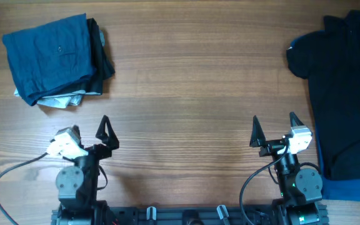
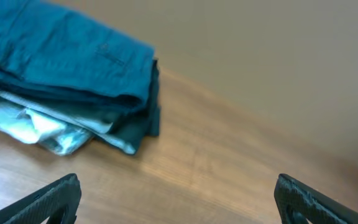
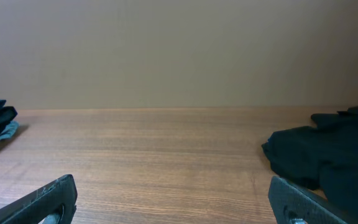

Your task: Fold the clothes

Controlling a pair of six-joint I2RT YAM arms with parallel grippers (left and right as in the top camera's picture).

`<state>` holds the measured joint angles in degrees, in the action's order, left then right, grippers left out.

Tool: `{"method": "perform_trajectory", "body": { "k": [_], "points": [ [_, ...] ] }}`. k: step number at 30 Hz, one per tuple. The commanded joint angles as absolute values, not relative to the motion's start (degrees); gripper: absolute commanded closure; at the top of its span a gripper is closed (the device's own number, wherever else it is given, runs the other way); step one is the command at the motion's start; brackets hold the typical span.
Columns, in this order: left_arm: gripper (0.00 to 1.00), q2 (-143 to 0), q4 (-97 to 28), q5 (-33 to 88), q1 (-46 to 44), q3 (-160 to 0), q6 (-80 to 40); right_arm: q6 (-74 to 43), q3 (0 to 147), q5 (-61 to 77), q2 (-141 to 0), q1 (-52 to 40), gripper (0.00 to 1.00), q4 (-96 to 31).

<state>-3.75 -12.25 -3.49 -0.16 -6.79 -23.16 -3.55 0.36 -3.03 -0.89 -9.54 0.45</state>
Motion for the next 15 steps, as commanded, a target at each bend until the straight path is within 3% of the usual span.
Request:
{"method": "perform_trajectory", "body": {
  "k": [1,15],
  "points": [
    [0.00,-0.67,-7.66,-2.39,-1.06,-3.27,-22.90,-3.57,0.30,-2.31,-0.43,-9.23,0.00,0.71],
    [0.00,-0.12,-3.86,-2.35,-1.28,-0.36,-20.93,-3.57,0.30,-2.28,-0.43,-9.23,0.00,0.71]
  ]
}}
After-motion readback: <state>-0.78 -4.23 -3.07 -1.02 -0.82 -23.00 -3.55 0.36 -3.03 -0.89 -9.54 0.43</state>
